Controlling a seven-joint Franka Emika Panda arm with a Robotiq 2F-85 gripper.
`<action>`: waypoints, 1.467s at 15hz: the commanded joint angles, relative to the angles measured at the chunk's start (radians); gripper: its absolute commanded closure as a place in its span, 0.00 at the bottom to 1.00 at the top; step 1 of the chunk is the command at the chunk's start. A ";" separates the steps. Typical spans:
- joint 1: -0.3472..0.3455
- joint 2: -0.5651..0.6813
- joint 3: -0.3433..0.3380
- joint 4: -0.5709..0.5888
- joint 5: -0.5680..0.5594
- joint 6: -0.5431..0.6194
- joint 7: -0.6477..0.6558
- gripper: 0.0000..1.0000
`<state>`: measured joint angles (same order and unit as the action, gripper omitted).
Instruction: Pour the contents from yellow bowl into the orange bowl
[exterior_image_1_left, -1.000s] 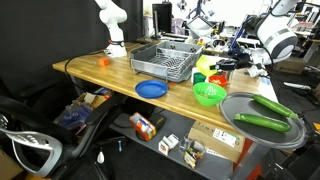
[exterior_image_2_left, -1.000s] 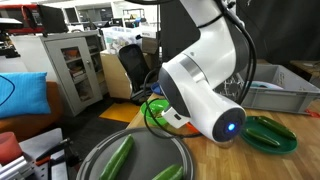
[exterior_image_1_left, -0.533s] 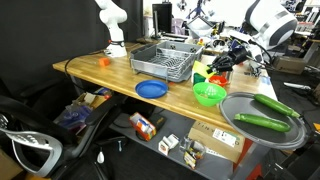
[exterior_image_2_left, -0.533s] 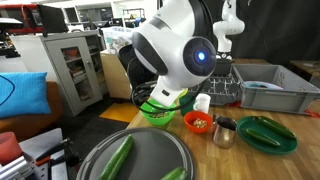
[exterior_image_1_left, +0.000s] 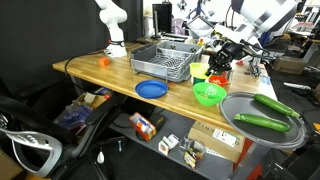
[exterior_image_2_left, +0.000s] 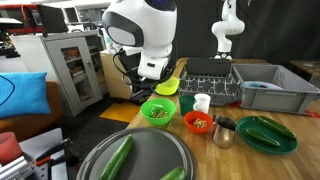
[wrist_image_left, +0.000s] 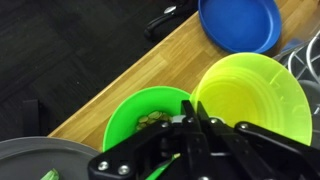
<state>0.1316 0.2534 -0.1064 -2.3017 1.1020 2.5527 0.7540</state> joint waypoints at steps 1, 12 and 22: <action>0.041 0.021 0.048 -0.012 -0.181 0.145 0.074 0.99; 0.038 0.078 0.136 0.022 -0.609 0.306 0.119 0.99; -0.003 0.161 0.200 0.141 -0.565 0.158 0.038 0.99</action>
<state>0.1081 0.3256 0.1157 -2.2730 0.5902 2.7610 0.7632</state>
